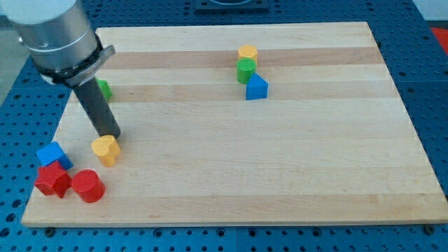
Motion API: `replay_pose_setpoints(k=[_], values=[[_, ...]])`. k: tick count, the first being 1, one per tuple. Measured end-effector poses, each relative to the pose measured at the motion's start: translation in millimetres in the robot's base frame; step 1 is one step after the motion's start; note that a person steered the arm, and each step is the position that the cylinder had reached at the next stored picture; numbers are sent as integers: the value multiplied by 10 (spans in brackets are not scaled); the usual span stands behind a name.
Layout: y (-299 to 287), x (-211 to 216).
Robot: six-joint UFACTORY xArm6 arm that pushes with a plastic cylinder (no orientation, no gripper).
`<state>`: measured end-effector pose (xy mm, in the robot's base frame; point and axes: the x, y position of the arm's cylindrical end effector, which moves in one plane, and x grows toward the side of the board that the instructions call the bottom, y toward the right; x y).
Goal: Move yellow heart closer to the red star
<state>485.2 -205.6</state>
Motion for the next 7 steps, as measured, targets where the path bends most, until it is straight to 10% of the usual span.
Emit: replay_pose_setpoints(k=[4,7], values=[[591,-221],[-37,-25]])
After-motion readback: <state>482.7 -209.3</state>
